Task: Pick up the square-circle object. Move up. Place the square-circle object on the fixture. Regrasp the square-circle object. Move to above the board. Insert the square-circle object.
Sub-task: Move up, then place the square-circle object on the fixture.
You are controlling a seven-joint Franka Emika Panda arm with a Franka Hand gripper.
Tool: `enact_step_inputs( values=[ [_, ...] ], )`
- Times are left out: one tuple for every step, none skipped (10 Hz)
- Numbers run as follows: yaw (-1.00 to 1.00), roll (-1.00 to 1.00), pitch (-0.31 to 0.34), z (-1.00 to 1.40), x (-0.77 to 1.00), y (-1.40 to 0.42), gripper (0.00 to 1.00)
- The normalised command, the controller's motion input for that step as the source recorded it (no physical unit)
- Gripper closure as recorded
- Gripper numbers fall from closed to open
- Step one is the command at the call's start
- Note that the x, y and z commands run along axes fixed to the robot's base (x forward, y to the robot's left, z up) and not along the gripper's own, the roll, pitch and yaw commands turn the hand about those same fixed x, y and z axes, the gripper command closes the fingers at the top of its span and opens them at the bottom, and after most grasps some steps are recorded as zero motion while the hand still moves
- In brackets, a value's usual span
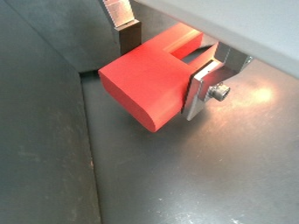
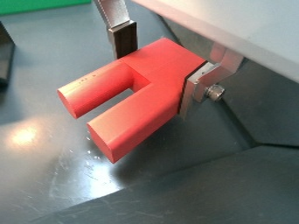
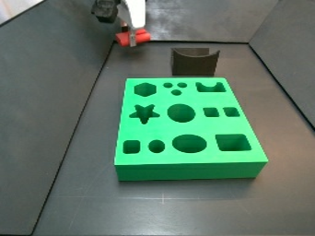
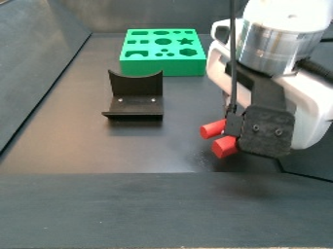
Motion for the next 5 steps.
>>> enact_step_inputs(
  values=[
    [-0.01, 0.06, 0.142, 0.35, -0.01, 0.0, 1.0],
    [0.0, 0.08, 0.151, 0.27, -0.01, -0.01, 1.0],
    [0.01, 0.08, 0.152, 0.21, -0.01, -0.01, 1.0],
    [0.0, 0.0, 0.0, 1.0, 0.0, 0.0, 1.0],
    [0.0, -0.01, -0.009, 1.0, 0.0, 0.0, 1.0]
  ],
)
